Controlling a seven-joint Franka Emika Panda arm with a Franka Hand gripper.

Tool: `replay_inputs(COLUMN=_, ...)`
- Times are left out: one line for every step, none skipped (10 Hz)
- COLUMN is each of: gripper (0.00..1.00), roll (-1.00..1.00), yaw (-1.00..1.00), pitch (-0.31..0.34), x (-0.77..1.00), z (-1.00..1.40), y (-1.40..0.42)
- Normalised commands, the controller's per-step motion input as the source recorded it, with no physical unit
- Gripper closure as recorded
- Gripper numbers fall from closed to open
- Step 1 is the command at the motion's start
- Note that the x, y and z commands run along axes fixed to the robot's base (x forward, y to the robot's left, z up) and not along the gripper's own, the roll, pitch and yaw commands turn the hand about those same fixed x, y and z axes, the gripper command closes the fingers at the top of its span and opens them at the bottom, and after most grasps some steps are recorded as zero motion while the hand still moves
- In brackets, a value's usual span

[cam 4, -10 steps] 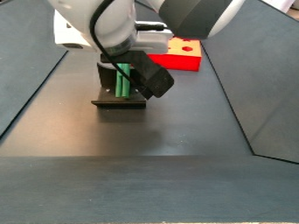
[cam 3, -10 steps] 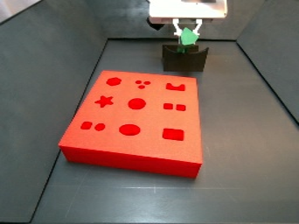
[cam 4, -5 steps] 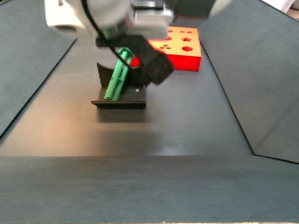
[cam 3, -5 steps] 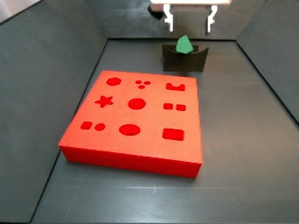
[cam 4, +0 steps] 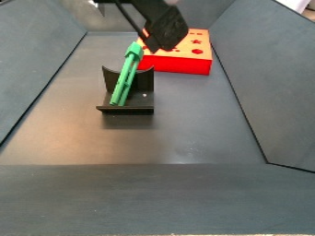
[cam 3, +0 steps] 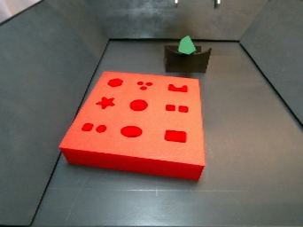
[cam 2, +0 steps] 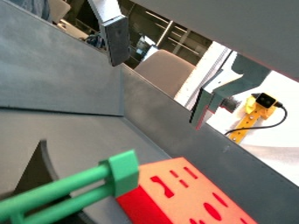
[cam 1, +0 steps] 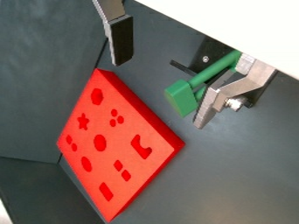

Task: Pick up the 3 prong object. Move up. Place the 3 prong object on the fixture. Regrasp the 3 prong object. Move to above the board. Insert the 3 prong object.
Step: Regrasp the 3 prong object.

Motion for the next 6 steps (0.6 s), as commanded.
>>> replay_inputs(gripper=0.00, roll=1.00, yaw=0.05, pitch=0.049, x=0.13, z=0.81, y=-0.86)
replay_inputs(gripper=0.00, roll=1.00, yaw=0.05, pitch=0.049, x=0.13, z=0.74, y=-0.82)
replay_inputs(gripper=0.00, roll=1.00, yaw=0.05, pitch=0.046, x=0.04, z=0.54, y=-0.60)
replay_inputs(gripper=0.00, roll=1.00, yaw=0.05, pitch=0.043, x=0.01, z=0.33, y=-0.40)
replay_inputs(gripper=0.00, roll=1.00, yaw=0.05, pitch=0.040, x=-0.01, z=0.11, y=-0.20)
replay_inputs(gripper=0.00, roll=1.00, yaw=0.05, pitch=0.041, x=0.00, z=0.05, y=-0.08)
